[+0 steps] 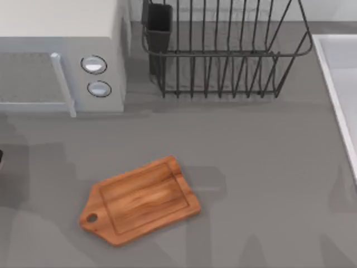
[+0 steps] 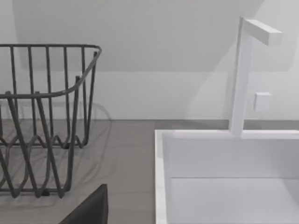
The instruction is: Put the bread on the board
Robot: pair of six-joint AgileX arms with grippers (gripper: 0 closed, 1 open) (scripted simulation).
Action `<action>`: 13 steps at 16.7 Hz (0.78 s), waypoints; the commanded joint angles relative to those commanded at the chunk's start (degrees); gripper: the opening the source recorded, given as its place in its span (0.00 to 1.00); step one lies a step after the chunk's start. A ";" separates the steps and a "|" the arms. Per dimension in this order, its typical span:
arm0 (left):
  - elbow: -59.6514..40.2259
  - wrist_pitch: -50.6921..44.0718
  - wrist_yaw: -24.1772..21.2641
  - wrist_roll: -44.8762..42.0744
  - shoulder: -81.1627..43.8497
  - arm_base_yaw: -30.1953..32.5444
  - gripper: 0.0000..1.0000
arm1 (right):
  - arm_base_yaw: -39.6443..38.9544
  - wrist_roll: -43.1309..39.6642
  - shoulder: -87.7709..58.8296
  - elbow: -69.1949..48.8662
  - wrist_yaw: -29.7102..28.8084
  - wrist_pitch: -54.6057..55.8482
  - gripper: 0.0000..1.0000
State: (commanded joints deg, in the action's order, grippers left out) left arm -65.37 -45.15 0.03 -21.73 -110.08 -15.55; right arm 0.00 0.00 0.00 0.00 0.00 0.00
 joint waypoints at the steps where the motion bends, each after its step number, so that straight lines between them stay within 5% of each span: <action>1: -0.68 -0.84 0.26 0.15 0.50 -0.33 0.00 | 0.00 0.00 0.00 0.00 0.00 0.00 1.00; 7: -7.87 -7.68 2.82 2.51 4.93 -3.54 0.00 | 0.00 0.00 0.00 0.00 0.00 0.00 1.00; 13: -13.23 -20.37 0.21 0.35 7.27 0.09 0.00 | 0.00 0.00 0.00 0.00 0.00 0.00 1.00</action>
State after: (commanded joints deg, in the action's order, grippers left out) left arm -78.60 -65.51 0.24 -21.38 -102.80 -15.46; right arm 0.00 0.00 0.00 0.00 0.00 0.00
